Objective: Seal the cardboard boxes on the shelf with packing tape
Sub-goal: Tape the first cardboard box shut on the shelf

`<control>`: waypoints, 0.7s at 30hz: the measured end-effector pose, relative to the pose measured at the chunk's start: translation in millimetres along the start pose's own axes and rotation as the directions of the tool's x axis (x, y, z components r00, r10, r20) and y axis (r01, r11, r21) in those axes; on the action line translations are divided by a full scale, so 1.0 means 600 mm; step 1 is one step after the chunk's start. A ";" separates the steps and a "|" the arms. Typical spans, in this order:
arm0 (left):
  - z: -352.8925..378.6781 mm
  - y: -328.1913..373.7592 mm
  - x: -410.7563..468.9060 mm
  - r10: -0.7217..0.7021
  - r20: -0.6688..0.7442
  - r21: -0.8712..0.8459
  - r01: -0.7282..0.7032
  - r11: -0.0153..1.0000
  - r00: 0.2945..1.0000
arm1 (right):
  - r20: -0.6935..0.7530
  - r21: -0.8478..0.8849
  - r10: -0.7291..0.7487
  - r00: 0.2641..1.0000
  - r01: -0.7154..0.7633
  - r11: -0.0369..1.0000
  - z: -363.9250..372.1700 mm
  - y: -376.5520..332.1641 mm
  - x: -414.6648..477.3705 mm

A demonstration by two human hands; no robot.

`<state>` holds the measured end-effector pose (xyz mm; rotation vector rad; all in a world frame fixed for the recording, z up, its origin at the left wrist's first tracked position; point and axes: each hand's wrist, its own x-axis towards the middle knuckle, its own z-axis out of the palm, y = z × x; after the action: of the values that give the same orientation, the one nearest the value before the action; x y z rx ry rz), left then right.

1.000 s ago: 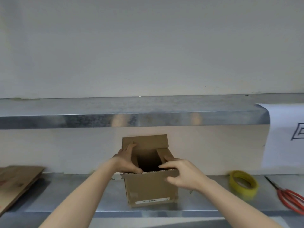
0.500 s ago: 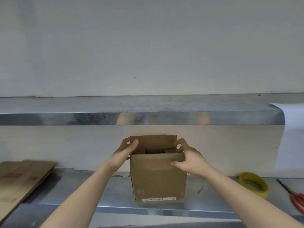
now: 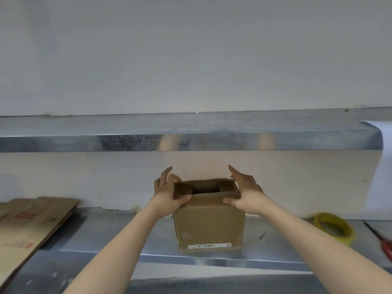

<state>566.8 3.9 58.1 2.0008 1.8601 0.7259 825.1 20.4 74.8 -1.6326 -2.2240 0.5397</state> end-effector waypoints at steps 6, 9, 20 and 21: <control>0.022 0.011 -0.010 0.025 -0.027 -0.064 -0.027 0.998 0.999 | -0.052 -0.060 -0.027 0.998 0.024 0.998 0.018 0.010 -0.004; 0.030 0.023 -0.008 0.041 -0.048 -0.050 -0.043 0.998 0.998 | -0.142 -0.025 -0.037 0.989 0.034 0.999 0.013 0.026 -0.010; 0.095 0.107 0.005 0.022 -0.076 -0.075 -0.028 0.997 0.997 | -0.228 0.006 0.333 0.915 -0.341 0.940 -0.016 0.218 -0.071; 0.103 0.119 0.006 0.032 -0.078 -0.077 -0.038 0.996 0.996 | -0.212 -0.009 0.350 0.912 -0.360 0.933 -0.019 0.233 -0.079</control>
<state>660.8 6.9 47.0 1.9866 1.8129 0.8833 960.6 14.2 15.1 -2.0342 -1.8118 0.3834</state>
